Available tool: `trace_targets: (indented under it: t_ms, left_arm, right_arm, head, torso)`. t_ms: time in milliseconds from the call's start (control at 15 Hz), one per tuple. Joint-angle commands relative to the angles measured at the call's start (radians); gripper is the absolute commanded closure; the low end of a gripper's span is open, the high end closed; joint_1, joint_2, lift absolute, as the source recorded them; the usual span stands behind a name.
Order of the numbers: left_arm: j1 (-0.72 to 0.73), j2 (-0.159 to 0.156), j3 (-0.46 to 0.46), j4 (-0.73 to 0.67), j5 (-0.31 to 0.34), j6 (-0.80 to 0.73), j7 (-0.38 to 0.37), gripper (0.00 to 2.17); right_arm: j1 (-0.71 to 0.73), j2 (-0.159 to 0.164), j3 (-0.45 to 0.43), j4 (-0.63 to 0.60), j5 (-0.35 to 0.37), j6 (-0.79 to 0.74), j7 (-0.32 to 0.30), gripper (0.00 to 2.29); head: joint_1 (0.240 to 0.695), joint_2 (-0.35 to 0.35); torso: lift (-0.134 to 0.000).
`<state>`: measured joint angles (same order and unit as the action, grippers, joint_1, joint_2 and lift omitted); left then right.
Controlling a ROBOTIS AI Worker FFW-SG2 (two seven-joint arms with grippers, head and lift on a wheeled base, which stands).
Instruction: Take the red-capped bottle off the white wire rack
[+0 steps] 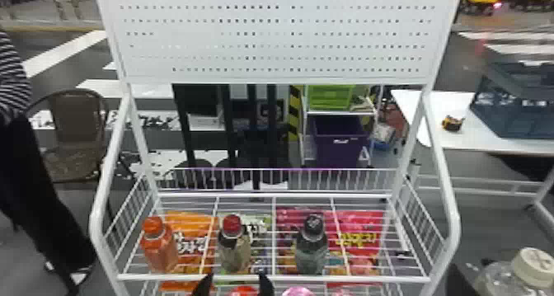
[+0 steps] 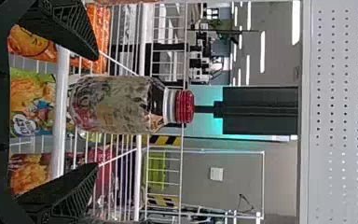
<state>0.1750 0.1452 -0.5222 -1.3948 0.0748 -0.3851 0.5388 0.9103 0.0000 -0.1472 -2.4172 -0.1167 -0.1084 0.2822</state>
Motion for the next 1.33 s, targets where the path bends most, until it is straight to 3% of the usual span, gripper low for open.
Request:
trace_targets:
  t_ms: [0, 667, 733, 800, 867, 1000, 1067, 1133, 1267]
  left_arm:
    - [-0.046, -0.001, 0.004, 0.046, 0.025, -0.005, -0.013, 0.08]
    - [-0.2, -0.012, 0.03, 0.206, 0.097, -0.005, -0.063, 0.09]
    - [-0.201, -0.012, 0.03, 0.206, 0.097, -0.005, -0.071, 0.19]
    - [-0.203, -0.01, 0.036, 0.206, 0.097, -0.005, -0.091, 0.4]
    - [-0.201, -0.01, 0.042, 0.206, 0.099, -0.005, -0.108, 0.77]
    - [-0.198, -0.009, 0.045, 0.201, 0.103, 0.001, -0.114, 1.69]
    - [-0.193, -0.006, 0.045, 0.189, 0.105, 0.01, -0.112, 2.04]
    - [-0.18, -0.001, 0.047, 0.16, 0.105, 0.025, -0.111, 2.15]
    - [-0.118, 0.027, 0.053, -0.009, 0.1, 0.13, -0.095, 2.15]
  right_arm:
    - [0.002, 0.001, 0.0, -0.003, 0.002, 0.0, 0.0, 1.38]
    - [0.024, 0.001, -0.009, -0.02, -0.001, 0.0, 0.0, 1.38]
    - [0.024, 0.001, -0.011, -0.02, -0.001, 0.0, 0.0, 1.38]
    - [0.024, 0.001, -0.011, -0.019, -0.001, 0.0, 0.0, 1.38]
    - [0.022, 0.001, -0.011, -0.014, -0.001, 0.0, 0.0, 1.38]
    - [0.018, 0.001, -0.011, -0.007, -0.004, 0.0, 0.0, 1.38]
    - [0.015, 0.001, -0.011, -0.002, -0.006, 0.0, 0.0, 1.38]
    - [0.012, 0.001, -0.011, 0.003, -0.008, 0.0, 0.0, 1.38]
    - [0.007, 0.001, -0.011, 0.01, -0.009, 0.0, 0.0, 1.38]
  head:
    - [0.499, 0.0]
    - [0.499, 0.0]
    - [0.499, 0.0]
    - [0.499, 0.0]
    - [0.499, 0.0]
    - [0.499, 0.0]
    - [0.499, 0.0]
    - [0.499, 0.0]
    - [0.499, 0.0]
  torso:
    - [0.0]
    - [0.0]
    - [0.0]
    - [0.0]
    - [0.0]
    - [0.0]
    - [0.0]
    - [0.0]
    - [0.0]
